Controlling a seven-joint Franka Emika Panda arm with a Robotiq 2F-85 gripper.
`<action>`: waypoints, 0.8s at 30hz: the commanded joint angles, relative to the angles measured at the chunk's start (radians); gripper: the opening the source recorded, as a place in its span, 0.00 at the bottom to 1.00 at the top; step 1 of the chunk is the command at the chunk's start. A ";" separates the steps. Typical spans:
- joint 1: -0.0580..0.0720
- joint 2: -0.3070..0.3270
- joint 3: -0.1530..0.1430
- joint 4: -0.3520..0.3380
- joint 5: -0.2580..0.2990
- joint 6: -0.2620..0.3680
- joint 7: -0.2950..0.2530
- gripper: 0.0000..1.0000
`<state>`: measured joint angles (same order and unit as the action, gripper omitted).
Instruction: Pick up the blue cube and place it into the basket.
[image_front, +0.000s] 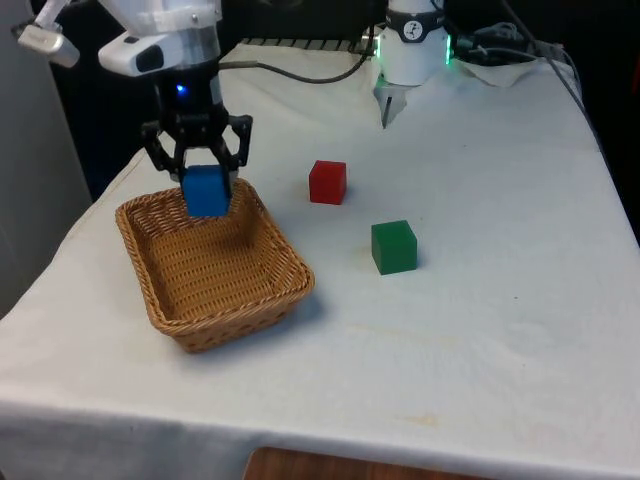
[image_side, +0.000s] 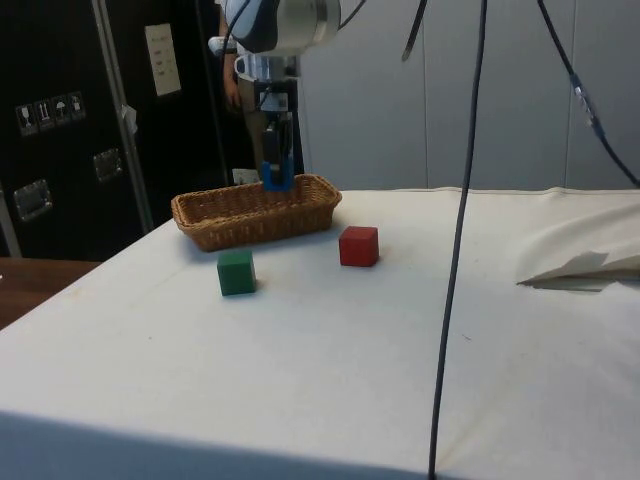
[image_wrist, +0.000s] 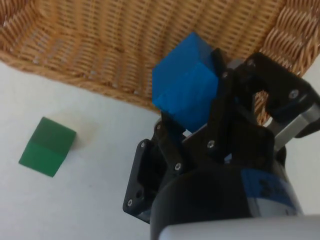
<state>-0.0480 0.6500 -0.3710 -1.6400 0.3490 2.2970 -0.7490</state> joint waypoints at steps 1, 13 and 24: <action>-0.001 0.009 -0.003 0.009 0.003 0.000 -0.001 0.00; -0.022 0.131 -0.015 0.142 0.069 -0.026 -0.016 0.00; -0.026 0.193 -0.009 0.202 0.127 -0.039 -0.026 0.00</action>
<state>-0.0640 0.8350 -0.3910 -1.4500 0.4670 2.2700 -0.7690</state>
